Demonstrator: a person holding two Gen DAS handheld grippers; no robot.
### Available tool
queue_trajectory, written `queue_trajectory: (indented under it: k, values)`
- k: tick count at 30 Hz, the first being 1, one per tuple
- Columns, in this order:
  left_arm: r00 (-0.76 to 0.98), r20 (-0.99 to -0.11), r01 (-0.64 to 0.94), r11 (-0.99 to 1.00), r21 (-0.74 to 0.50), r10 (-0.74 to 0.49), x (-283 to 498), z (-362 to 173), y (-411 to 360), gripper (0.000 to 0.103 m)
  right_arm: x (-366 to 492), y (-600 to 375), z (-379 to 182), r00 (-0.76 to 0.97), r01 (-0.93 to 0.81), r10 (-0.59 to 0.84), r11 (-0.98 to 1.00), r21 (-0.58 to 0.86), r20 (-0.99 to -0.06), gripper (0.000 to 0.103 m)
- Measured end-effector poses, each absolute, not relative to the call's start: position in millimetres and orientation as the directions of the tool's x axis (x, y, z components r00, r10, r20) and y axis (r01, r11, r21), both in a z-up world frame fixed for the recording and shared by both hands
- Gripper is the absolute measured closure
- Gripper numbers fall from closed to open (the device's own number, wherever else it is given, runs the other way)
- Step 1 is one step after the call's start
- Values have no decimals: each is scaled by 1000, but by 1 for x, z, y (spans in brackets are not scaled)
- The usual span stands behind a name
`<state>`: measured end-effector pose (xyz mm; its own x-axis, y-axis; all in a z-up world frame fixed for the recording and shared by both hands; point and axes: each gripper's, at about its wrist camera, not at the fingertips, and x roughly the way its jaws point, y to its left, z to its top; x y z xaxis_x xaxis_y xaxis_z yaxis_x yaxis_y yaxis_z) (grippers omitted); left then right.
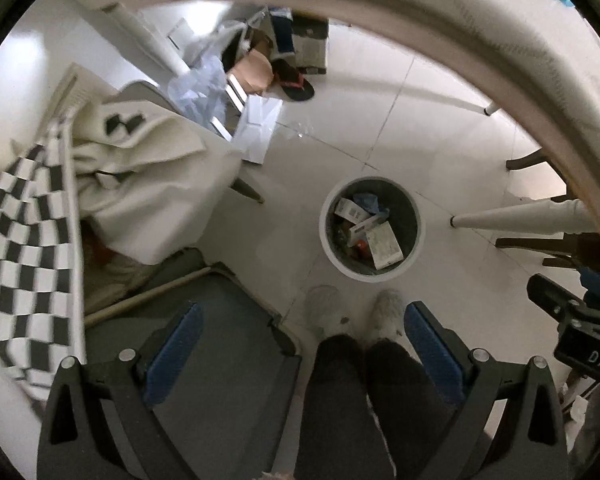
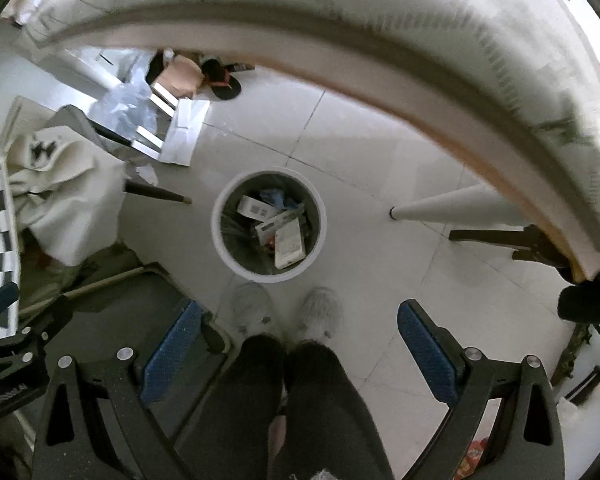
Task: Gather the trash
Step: 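Return both tools from the bin to the table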
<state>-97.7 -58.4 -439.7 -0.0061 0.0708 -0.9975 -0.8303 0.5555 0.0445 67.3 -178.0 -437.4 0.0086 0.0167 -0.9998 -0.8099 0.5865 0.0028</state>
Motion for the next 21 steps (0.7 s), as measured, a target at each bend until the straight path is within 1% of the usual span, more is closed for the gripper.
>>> queue_trajectory:
  k: [4, 9, 12, 15, 19, 21]
  values:
    - [-7, -991, -829, 554, 78, 130, -91, -389, -50, 0, 76, -172, -385, -11, -779, 65, 625, 50, -998, 3]
    - [14, -975, -833, 542, 111, 221, -56, -339, -17, 0, 124, -151, -325, 1, -700, 152, 705, 108, -988, 3]
    - [42, -961, -834, 540, 116, 272, -14, -310, 9, 0, 175, -133, -293, 42, -651, 192, 749, 119, -980, 3]
    - [51, -943, -827, 544, 145, 329, 35, -290, 34, 0, 232, -115, -272, 71, -619, 209, 776, 121, -975, 3]
    - [23, -931, -821, 538, 191, 365, 100, -284, 74, 0, 323, -84, -252, 103, -568, 225, 813, 128, -969, 3]
    - [0, -929, -829, 520, 206, 369, 131, -289, 98, 0, 376, -66, -252, 89, -523, 239, 837, 159, -967, 3]
